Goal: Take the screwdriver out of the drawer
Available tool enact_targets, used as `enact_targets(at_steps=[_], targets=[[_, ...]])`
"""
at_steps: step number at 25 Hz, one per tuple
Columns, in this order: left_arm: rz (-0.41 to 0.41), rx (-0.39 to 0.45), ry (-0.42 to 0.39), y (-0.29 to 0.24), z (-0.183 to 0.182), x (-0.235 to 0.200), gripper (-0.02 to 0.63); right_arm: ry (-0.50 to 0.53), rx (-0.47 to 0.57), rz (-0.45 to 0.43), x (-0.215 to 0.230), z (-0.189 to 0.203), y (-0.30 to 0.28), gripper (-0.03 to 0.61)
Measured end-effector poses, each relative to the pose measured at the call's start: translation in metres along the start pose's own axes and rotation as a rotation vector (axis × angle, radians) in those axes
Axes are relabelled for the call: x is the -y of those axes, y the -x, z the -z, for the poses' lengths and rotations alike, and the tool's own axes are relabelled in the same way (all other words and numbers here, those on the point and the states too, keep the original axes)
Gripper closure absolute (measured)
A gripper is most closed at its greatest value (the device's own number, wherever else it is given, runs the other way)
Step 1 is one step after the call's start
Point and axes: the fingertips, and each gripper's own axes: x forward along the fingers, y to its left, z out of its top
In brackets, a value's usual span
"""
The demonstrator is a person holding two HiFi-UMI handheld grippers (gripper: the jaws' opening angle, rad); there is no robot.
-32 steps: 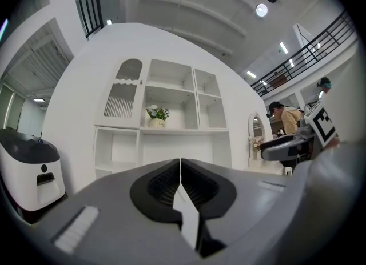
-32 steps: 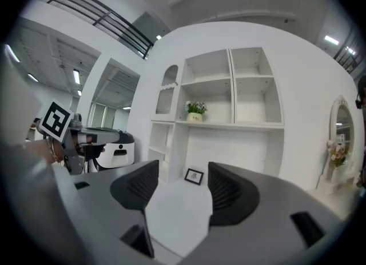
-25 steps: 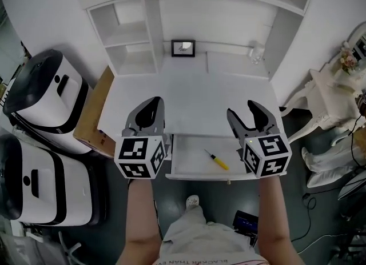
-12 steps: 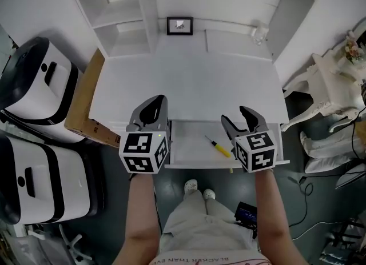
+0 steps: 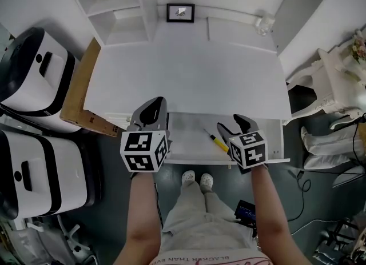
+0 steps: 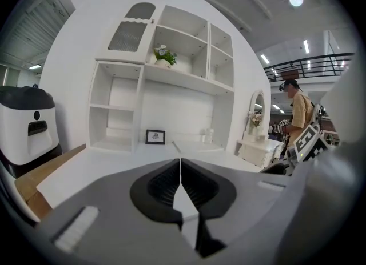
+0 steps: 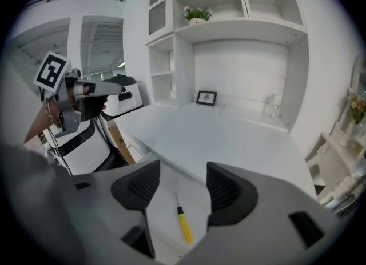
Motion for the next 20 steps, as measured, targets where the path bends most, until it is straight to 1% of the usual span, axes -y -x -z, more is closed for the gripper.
enact_targets(at_steps=[5,12,20], targets=[[-0.014,-0.040,0.034,-0.002,0.020,0.001,0.604,-0.007,-0.104,-0.067,-0.007,0.033,-0.022,0.315],[-0.025,-0.069,0.059,-0.007,0.041,-0.004,0.604,0.018,-0.264,-0.140,-0.016,0.086,-0.057,0.321],[-0.010,-0.090,0.056,-0.013,0.051,-0.003,0.604,0.015,-0.448,-0.178,-0.010,0.142,-0.086,0.331]])
